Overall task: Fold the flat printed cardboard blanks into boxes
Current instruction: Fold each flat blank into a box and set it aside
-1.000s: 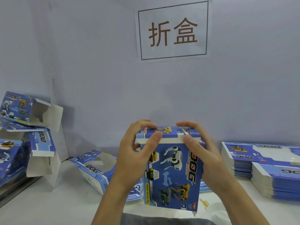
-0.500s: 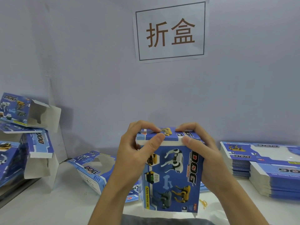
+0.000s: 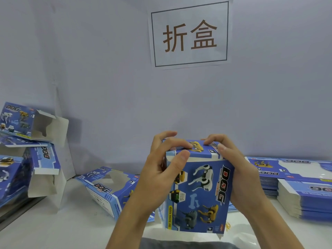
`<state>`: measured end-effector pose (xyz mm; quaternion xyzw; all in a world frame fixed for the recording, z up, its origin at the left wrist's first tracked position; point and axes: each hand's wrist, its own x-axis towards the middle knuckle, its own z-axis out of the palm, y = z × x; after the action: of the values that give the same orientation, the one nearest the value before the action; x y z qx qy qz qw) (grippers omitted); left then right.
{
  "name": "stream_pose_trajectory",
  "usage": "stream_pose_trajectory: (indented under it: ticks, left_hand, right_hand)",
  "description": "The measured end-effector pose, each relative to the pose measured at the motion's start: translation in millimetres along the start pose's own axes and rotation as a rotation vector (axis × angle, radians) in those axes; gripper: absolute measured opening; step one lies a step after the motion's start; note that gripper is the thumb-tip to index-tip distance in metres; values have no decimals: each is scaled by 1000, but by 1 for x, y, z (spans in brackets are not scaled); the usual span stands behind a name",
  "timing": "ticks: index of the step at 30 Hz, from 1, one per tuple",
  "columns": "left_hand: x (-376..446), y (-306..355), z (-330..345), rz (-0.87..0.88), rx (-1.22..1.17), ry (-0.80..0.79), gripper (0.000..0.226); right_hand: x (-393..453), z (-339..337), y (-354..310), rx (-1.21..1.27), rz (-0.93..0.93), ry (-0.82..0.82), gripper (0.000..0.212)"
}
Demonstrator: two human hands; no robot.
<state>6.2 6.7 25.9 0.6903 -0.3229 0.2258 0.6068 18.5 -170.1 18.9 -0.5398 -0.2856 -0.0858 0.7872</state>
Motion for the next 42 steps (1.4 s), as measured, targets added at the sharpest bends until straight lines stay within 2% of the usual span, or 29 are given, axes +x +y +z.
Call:
stream_pose_trajectory:
  ticks: [7, 10, 14, 19, 22, 26, 28, 29, 32, 34, 35, 37, 39, 41, 42]
  left_hand:
    - [5, 0, 1, 45, -31, 107, 20]
    - [5, 1, -2, 24, -19, 86, 23]
    - [3, 5, -3, -21, -54, -34, 25]
    - [-1, 4, -6, -25, -73, -105, 21]
    - [-1, 0, -9, 1, -23, -75, 12]
    - [1, -5, -10, 26, -42, -29, 16]
    - [2, -9, -12, 32, -48, 46, 19]
    - [3, -12, -14, 49, -24, 110, 16]
    - [6, -28, -26, 54, 123, 410, 20]
    - [8, -41, -36, -38, 156, 634, 30]
    - [7, -46, -40, -84, 101, 736, 33]
    - [6, -55, -44, -162, -81, 910, 28]
    - [5, -63, -44, -258, -223, 1059, 6]
    - [4, -68, -42, -357, -268, 1149, 15]
    - [4, -69, -40, -384, -298, 1162, 15]
  right_hand:
    - [3, 2, 4, -42, -18, 24, 18]
    - [3, 1, 4, -77, -27, 25, 17]
    - [4, -1, 3, -142, -43, 63, 14]
    - [6, 0, 3, -104, 5, 111, 15]
    - [6, 1, 4, -103, 20, 103, 16]
    - [4, 3, 7, -23, 6, 86, 16]
    - [5, 5, 11, 45, -48, 165, 21]
    - [6, 5, 13, -14, -109, 254, 22]
    - [8, 7, 18, -368, -356, 533, 18]
    - [9, 11, 19, -501, -405, 555, 18]
    - [9, 13, 20, -528, -388, 503, 20]
    - [9, 17, 19, -512, -248, 275, 25]
    - [8, 23, 19, -566, 18, -13, 30]
    - [6, 28, 24, -729, 308, -206, 31]
    - [5, 28, 29, -790, 413, -220, 32]
